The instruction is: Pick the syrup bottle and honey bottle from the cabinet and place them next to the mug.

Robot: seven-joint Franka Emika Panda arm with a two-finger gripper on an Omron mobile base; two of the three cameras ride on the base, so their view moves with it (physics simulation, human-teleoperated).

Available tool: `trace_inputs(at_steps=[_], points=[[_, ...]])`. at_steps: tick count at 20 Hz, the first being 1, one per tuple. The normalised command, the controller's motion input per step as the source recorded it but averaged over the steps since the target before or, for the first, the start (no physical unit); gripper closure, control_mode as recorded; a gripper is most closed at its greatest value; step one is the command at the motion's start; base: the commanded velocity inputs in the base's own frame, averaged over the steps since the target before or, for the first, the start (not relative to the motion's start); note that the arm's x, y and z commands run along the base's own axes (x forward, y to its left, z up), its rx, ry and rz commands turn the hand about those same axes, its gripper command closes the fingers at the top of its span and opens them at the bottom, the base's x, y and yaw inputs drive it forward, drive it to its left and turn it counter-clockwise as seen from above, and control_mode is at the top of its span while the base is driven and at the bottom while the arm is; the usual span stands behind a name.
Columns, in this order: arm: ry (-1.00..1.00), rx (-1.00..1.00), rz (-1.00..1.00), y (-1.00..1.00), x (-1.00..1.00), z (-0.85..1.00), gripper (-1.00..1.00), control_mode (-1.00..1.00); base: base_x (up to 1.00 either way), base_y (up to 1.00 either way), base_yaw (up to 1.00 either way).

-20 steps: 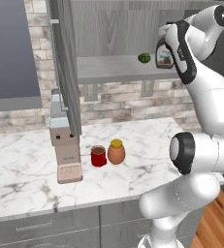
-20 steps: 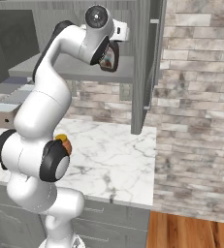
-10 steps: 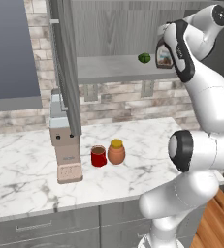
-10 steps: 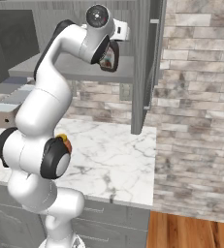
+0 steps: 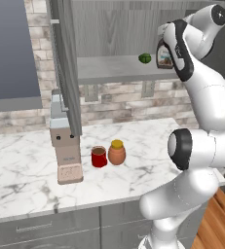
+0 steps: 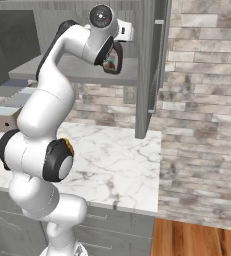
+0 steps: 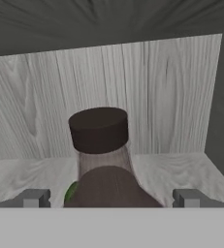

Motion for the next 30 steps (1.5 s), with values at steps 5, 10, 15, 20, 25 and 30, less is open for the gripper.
trace_inputs(at_steps=[5, 10, 15, 20, 25, 30], points=[[0.0, 0.0, 0.0, 0.0, 0.1, 0.0, -1.0, -1.0, 0.0, 0.0, 0.0], [0.0, 0.0, 0.0, 0.0, 0.12, 0.0, -1.0, -1.0, 0.0, 0.0, 0.0], [0.0, 0.0, 0.0, 0.0, 0.1, 0.0, -1.0, -1.0, 0.0, 0.0, 0.0], [0.0, 0.0, 0.0, 0.0, 0.09, 0.0, -1.0, -1.0, 0.0, 0.0, 0.0], [0.0, 0.0, 0.0, 0.0, 0.07, 0.0, -1.0, -1.0, 0.0, 0.0, 0.0], [0.0, 0.0, 0.0, 0.0, 0.06, 0.0, -1.0, -1.0, 0.0, 0.0, 0.0]])
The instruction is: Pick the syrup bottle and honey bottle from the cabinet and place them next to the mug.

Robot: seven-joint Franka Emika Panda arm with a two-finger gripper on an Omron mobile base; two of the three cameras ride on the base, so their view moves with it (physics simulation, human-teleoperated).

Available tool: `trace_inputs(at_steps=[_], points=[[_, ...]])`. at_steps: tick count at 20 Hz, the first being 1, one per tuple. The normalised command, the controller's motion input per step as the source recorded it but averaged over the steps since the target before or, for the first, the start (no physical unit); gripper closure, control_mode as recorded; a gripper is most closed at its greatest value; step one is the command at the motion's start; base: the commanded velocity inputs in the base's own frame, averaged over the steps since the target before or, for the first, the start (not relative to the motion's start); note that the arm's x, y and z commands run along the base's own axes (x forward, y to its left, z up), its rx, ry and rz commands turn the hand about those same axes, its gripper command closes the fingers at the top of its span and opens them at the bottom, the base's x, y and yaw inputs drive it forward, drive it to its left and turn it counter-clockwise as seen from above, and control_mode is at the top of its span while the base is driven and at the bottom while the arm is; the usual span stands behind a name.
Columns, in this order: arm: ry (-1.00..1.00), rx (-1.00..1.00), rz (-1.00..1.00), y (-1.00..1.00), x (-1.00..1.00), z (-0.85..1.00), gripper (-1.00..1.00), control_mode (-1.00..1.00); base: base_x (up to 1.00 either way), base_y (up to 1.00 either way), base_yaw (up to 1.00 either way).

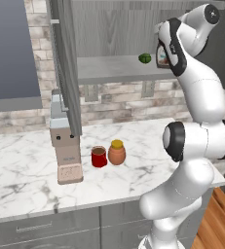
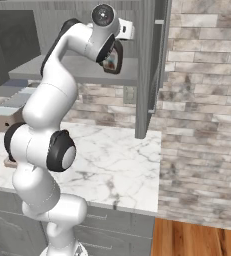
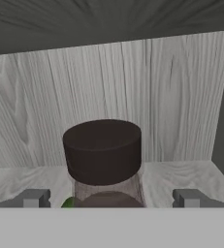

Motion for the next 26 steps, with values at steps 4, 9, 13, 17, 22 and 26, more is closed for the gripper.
trace_inputs(at_steps=[4, 9, 13, 17, 22, 26], points=[[0.0, 0.0, 0.0, 0.0, 0.0, 0.0, 1.0, -1.0, 0.0, 0.0, 0.0], [0.0, 0.0, 0.0, 0.0, 0.0, 0.0, 1.0, -1.0, 0.0, 0.0, 0.0], [0.0, 0.0, 0.0, 0.0, -0.02, 0.0, 1.0, -1.0, 0.0, 0.0, 0.0], [0.0, 0.0, 0.0, 0.0, -0.17, 0.0, 1.0, -1.0, 0.0, 0.0, 0.0], [0.0, 0.0, 0.0, 0.0, -0.37, 0.0, 1.0, -1.0, 0.0, 0.0, 0.0], [0.0, 0.0, 0.0, 0.11, -0.33, 0.0, 1.0, -1.0, 0.0, 0.0, 0.0]])
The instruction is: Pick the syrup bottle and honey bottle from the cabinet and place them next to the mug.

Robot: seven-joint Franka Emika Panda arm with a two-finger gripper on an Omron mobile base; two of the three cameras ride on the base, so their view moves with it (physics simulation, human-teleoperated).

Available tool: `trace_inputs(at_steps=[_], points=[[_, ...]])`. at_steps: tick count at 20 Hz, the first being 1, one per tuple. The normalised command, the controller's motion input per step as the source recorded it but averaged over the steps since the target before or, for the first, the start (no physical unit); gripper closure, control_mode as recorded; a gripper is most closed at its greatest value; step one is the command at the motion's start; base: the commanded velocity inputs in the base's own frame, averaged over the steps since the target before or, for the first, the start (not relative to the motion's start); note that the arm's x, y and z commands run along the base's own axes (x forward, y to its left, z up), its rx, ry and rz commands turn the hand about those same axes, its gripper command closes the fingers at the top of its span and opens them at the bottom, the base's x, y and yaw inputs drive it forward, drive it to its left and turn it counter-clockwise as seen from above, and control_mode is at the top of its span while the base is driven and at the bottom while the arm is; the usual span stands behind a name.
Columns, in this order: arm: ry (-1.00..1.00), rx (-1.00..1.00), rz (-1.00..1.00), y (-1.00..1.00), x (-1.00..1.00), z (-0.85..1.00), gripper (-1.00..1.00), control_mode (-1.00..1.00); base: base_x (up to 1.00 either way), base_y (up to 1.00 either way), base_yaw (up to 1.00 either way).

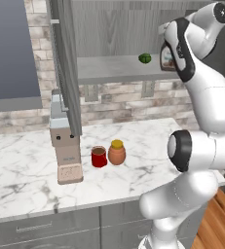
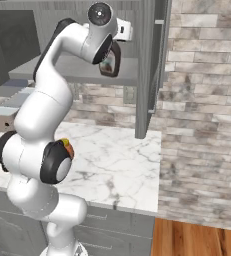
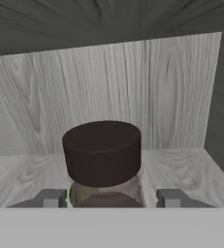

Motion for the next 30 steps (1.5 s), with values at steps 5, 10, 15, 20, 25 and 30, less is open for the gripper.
trace_inputs(at_steps=[5, 10, 15, 20, 25, 30], points=[[0.0, 0.0, 0.0, 0.16, -0.45, 0.0, 1.0, -1.0, 0.0, 0.0, 0.0], [0.0, 0.0, 0.01, 0.22, -0.61, 0.0, 1.0, -1.0, 0.0, 0.0, 0.0], [0.0, 0.0, 0.02, 0.3, -0.69, 0.0, 1.0, -1.0, 0.0, 0.0, 0.0], [0.0, 0.0, 0.03, 0.33, -0.74, -0.08, 1.0, -1.0, 0.0, 0.0, 0.0], [0.0, 0.0, 0.03, 0.25, -0.65, -0.38, 1.0, -1.0, 0.0, 0.0, 0.0], [0.0, 0.0, 0.03, 0.2, -0.54, -0.57, 1.0, -1.0, 0.0, 0.0, 0.0]])
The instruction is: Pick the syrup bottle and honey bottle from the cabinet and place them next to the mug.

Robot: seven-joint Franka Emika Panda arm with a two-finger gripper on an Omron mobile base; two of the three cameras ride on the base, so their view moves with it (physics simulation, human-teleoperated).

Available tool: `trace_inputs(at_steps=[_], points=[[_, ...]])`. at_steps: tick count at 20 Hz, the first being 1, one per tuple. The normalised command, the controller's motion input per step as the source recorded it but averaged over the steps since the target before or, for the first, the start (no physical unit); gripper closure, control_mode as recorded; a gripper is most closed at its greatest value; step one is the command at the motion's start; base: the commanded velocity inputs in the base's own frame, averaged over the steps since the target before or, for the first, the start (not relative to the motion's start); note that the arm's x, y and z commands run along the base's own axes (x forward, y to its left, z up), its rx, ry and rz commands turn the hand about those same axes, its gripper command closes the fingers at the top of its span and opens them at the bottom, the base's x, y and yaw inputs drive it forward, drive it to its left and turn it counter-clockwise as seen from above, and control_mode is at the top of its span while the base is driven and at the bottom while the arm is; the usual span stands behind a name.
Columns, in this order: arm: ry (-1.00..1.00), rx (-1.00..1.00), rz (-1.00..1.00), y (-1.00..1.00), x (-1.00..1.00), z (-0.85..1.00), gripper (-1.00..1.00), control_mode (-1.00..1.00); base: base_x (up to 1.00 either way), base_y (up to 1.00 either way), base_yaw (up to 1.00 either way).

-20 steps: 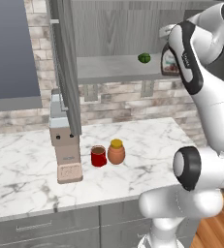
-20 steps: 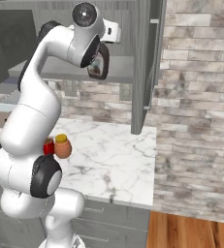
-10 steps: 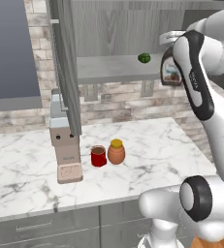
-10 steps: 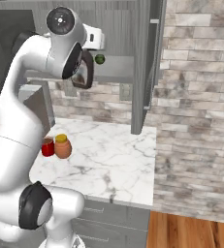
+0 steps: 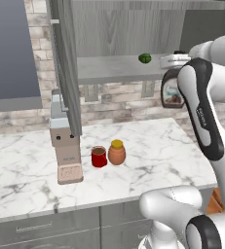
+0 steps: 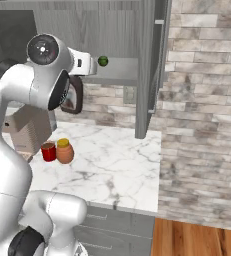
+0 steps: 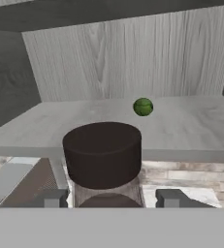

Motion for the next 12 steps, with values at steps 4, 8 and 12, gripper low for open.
trace_inputs(at_steps=[4, 8, 12], points=[[0.0, 0.0, 0.02, 0.16, -0.4, -0.76, 1.0, -1.0, 0.0, 0.0, 0.0], [0.0, 0.0, 0.01, 0.19, -0.29, -0.8, 1.0, -1.0, 0.0, 0.0, 0.0], [0.0, 0.0, 0.0, 0.22, -0.22, -0.75, 1.0, -1.0, 0.0, 0.0, 0.0]])
